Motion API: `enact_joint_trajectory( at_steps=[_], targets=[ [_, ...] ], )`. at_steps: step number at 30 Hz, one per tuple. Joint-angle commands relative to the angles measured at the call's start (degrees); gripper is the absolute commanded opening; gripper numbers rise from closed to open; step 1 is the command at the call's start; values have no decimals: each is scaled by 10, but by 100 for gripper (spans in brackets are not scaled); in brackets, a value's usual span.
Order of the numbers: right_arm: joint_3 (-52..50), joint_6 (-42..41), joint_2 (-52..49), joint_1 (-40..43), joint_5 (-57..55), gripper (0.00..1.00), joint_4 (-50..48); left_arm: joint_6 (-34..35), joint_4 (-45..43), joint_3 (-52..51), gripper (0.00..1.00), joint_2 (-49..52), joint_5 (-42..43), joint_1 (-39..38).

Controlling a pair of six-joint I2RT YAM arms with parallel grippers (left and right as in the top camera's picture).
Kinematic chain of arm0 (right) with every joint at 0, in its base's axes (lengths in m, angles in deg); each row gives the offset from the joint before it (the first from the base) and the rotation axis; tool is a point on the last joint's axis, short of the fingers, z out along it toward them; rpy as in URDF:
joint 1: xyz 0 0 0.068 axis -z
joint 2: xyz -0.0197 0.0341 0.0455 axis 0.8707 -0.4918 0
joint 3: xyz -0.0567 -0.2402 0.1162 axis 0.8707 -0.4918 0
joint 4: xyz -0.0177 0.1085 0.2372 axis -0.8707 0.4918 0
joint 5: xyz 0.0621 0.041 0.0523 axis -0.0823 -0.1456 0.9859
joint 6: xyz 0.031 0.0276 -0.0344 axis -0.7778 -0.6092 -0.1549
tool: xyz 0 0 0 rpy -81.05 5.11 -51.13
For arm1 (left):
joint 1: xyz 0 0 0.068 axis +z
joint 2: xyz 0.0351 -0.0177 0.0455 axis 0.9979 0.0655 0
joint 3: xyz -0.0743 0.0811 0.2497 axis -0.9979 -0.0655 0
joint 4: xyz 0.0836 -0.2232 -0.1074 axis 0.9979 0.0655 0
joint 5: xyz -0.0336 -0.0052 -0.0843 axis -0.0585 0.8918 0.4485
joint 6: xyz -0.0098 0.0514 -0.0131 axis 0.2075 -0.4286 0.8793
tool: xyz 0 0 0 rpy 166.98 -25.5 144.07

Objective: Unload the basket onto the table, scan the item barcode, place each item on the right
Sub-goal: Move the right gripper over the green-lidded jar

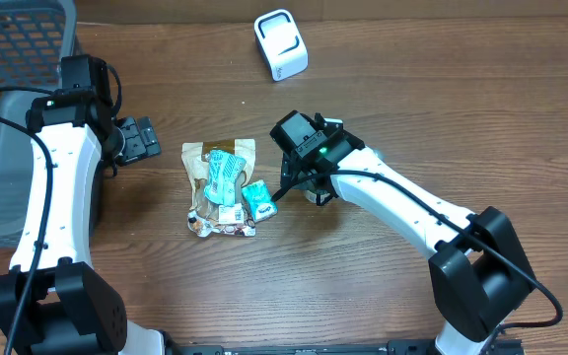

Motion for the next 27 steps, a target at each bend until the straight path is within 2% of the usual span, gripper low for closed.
enact_joint_trajectory(
  at_steps=[1,14,17,27],
  targets=[
    [9,-9,-5,2,-7,98,-2,-8,0,12,100,-9,-7,1],
    [9,-36,-5,2,-5,77,6,-8,0,12,100,-9,-7,1],
    [9,-36,-5,2,-5,68,7,-8,0,12,100,-9,-7,1],
    [9,-35,-5,1,-3,68,6,-8,0,12,100,-9,-7,1]
  ],
)
